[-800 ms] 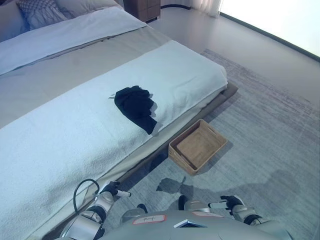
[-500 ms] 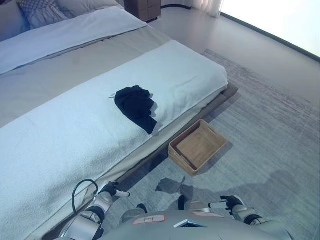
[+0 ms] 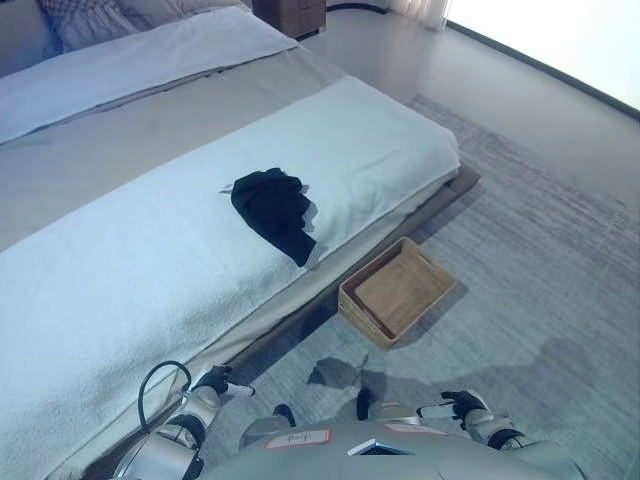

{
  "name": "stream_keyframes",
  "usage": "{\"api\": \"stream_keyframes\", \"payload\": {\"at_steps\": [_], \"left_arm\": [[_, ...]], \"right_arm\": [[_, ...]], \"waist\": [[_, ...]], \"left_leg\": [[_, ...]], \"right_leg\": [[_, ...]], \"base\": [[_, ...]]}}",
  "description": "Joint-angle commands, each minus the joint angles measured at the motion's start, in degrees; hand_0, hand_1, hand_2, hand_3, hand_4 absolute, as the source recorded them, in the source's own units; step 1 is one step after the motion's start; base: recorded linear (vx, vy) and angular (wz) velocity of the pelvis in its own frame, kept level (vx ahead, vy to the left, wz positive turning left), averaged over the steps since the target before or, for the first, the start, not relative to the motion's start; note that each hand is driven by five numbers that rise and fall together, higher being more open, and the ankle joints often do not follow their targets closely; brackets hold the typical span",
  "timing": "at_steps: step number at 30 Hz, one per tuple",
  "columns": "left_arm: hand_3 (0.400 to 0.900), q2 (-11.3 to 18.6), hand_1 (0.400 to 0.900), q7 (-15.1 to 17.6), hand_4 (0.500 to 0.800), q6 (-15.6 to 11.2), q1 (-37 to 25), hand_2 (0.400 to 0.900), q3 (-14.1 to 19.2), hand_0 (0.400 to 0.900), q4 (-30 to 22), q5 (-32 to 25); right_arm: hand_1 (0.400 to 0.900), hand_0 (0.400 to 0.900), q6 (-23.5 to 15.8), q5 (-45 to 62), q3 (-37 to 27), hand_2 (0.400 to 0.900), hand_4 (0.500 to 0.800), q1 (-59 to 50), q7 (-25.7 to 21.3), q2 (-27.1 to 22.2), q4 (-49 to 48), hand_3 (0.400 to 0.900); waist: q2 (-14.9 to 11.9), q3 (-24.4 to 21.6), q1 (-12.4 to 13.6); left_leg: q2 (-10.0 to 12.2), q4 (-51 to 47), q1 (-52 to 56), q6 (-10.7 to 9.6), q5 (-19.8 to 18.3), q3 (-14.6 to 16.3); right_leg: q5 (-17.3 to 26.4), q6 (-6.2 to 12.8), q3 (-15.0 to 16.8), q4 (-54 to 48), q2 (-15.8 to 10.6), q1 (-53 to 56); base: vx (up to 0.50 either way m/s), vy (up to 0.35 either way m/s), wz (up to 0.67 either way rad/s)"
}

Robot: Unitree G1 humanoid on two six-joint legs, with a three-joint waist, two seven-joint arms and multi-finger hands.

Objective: Put the clothes on the bed into the basket.

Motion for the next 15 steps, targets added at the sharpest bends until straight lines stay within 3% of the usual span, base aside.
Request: {"api": "stream_keyframes", "payload": {"at_steps": [1, 5, 8, 10, 13, 14, 15], "left_arm": [[0.900, 1.76, 0.900, 1.84, 0.800, -0.98, -6.10, 0.900, 1.16, 0.900, 3.49, 0.22], [0.900, 2.58, 0.900, 1.21, 0.800, -1.18, -8.94, 0.900, -0.88, 0.900, 2.31, 1.08], [0.900, 3.12, 0.900, 0.14, 0.800, -1.15, -10.33, 0.900, -2.12, 0.900, 0.94, 1.28], [0.900, 3.50, 0.900, -0.23, 0.800, -1.23, -10.22, 0.900, -2.13, 0.900, 1.15, 1.30], [0.900, 3.66, 0.900, 0.00, 0.800, -1.48, -9.97, 0.900, -1.69, 0.900, 1.55, 0.96], [0.900, 2.10, 0.900, 0.20, 0.800, -0.96, -13.02, 0.900, -5.96, 0.900, 3.16, 1.37], [0.900, 1.90, 0.900, 0.79, 0.800, -1.17, -12.30, 0.900, -4.71, 0.900, 2.28, 0.36]], "right_arm": [[0.900, 0.900, -1.07, -3.44, 3.13, 0.900, 0.800, -7.17, -0.29, -3.80, 0.53, 0.900], [0.900, 0.900, -1.89, -4.46, 6.69, 0.900, 0.800, -14.15, 0.02, -6.31, -4.58, 0.900], [0.900, 0.900, -2.18, -4.90, 9.32, 0.900, 0.800, -20.60, 0.94, -10.61, -10.93, 0.900], [0.900, 0.900, -2.21, -5.16, 10.45, 0.900, 0.800, -24.08, 1.56, -14.41, -14.92, 0.900], [0.900, 0.900, -2.65, -4.95, 11.55, 0.900, 0.800, -27.94, 2.01, -19.23, -21.72, 0.900], [0.900, 0.900, -1.56, -3.31, 19.92, 0.900, 0.800, -49.07, 0.98, -6.17, -14.16, 0.900], [0.900, 0.900, -1.14, -3.93, 16.51, 0.900, 0.800, -39.85, -1.30, -10.89, -17.10, 0.900]], "waist": [[0.74, 3.39, 0.41], [1.11, 6.72, -0.29], [2.10, 8.33, -1.05], [2.41, 8.56, -1.89], [1.40, 8.62, -2.74], [0.19, 7.82, -0.04], [0.23, 8.15, -0.75]], "left_leg": [[-2.88, 5.53, -3.55, 1.94, -4.89, -4.01], [-5.34, 7.39, -2.98, 4.76, -5.64, -6.02], [-6.12, 6.93, -1.42, 5.31, -5.70, -8.18], [-6.45, 5.50, -0.01, 4.72, -5.38, -9.89], [-7.73, 3.14, 2.18, 3.57, -5.75, -13.02], [-8.71, 3.92, 2.12, 3.53, -6.30, -15.69], [-8.87, 3.02, 2.66, 3.02, -6.34, -17.38]], "right_leg": [[-5.09, 2.78, 0.61, 11.26, -2.27, -2.95], [2.26, 2.21, 4.54, 32.17, -4.17, -12.16], [0.45, 0.63, 8.57, 38.43, -1.17, -17.98], [-0.37, 0.63, 10.27, 31.96, 0.97, -19.51], [2.29, 3.02, 13.95, 13.78, 3.81, -18.82], [3.98, 3.56, 16.63, 8.29, 4.41, -18.93], [5.12, 4.16, 17.78, 5.76, 4.90, -19.00]], "base": [[0.02, 0.250, 0.32], [-0.01, 0.273, 0.43], [0.06, 0.179, 0.52], [0.17, 0.065, 0.72], [0.25, -0.046, 1.12], [0.25, -0.097, 1.42], [0.26, -0.120, 1.48]]}}
